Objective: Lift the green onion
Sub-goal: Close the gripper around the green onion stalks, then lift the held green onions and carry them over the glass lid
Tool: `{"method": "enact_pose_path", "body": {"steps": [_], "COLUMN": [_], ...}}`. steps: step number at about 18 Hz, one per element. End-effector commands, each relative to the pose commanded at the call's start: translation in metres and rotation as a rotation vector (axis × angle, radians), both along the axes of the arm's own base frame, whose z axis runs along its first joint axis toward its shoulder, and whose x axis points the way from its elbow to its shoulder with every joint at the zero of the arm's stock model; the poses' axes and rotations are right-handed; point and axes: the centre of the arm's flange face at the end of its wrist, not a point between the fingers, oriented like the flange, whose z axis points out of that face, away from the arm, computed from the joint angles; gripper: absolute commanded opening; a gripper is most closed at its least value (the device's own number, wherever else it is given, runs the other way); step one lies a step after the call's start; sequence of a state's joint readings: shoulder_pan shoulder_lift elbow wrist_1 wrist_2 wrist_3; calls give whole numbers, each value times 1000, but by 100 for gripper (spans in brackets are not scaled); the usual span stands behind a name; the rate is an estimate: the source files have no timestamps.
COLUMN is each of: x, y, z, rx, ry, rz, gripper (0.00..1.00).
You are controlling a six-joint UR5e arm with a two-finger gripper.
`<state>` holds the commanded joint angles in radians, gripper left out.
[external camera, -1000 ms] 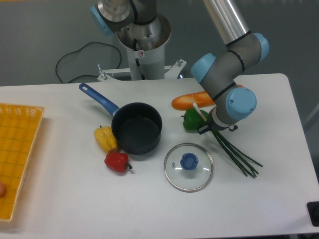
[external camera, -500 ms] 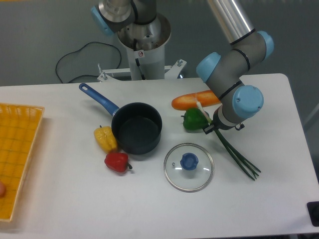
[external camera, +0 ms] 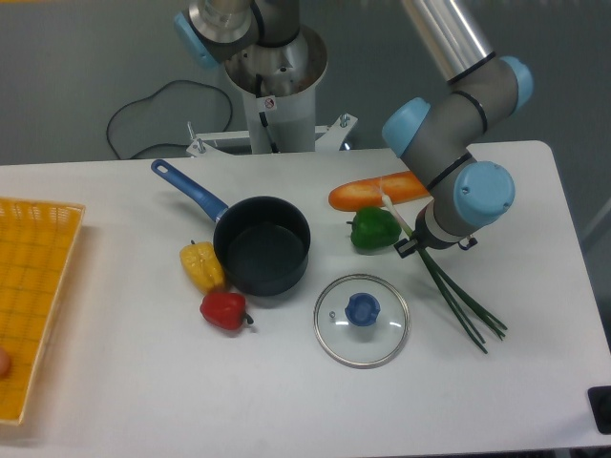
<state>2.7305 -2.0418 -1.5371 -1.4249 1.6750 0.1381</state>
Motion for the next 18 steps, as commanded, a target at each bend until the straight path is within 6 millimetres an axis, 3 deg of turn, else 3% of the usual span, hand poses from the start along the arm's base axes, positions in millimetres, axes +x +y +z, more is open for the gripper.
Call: {"method": "enact_pose_path", "body": {"steps": [5, 10, 16, 18], "x": [15, 41, 52, 55], "y": [40, 74, 79, 81], "z": [33, 52, 82, 83], "rx": [40, 61, 113, 121], "ry": [50, 64, 82, 72], "rz": [-155, -354, -608, -671], "gripper": [0, 0, 0, 0]}}
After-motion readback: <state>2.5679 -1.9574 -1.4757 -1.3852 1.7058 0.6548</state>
